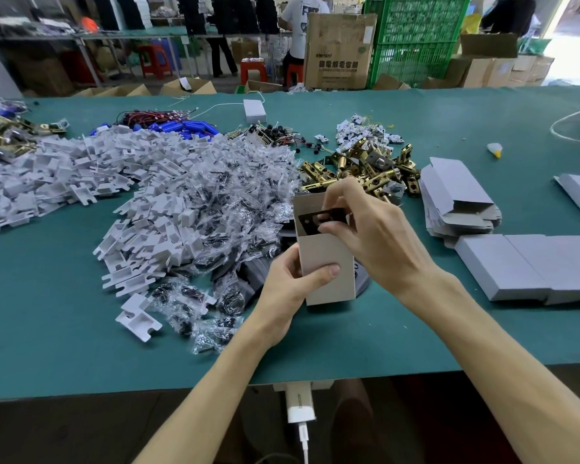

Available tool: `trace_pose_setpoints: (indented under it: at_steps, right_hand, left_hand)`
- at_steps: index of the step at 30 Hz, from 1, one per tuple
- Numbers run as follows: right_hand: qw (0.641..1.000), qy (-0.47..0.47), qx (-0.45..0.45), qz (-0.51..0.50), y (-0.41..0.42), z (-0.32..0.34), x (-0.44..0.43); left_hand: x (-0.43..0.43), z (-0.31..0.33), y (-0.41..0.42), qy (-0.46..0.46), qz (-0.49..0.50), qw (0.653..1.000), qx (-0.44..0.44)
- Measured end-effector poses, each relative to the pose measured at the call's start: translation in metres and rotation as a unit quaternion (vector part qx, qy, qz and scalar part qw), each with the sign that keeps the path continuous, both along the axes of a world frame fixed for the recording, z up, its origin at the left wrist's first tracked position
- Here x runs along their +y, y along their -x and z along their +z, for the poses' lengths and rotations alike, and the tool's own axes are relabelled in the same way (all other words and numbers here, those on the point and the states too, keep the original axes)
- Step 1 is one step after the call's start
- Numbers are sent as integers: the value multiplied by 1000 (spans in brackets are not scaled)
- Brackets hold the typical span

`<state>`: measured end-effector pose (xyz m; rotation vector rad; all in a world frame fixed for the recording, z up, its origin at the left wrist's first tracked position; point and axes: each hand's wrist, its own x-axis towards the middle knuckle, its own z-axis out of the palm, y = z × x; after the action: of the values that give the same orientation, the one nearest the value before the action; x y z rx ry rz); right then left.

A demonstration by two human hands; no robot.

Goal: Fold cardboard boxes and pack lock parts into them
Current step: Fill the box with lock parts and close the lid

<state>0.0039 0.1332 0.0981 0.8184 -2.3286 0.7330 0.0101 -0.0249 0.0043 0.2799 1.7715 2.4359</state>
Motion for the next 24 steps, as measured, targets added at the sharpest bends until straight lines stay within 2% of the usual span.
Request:
trace_pose_setpoints:
  at_steps: [4,7,9,12,15,19,24]
  right_hand:
    - [998,53,-16,-2,1,0,-3]
    - [998,59,-9,-31,2,-2,-5]
    - [996,48,-47,-52,2,-5,-4]
    - [995,-7,-53,-84,-2,-9,-3]
    - [995,-63,-38,-71,-8,-5,-2]
    - [977,-194,-47,-68,-11,4,2]
    - [965,-233,-83,-84,-8,7,-2]
  left_hand:
    - [0,0,0,3,-1,1000,4]
    - [0,0,0,5,0,1000,6]
    - [1,0,-1,9,-1,1000,7]
    - [1,1,-1,16,-4,1000,9]
    - [0,3,-2,20,-1,1000,5]
    - [1,4,-3,27,-1,1000,7]
    - [2,3,-4,31,-4,999,8]
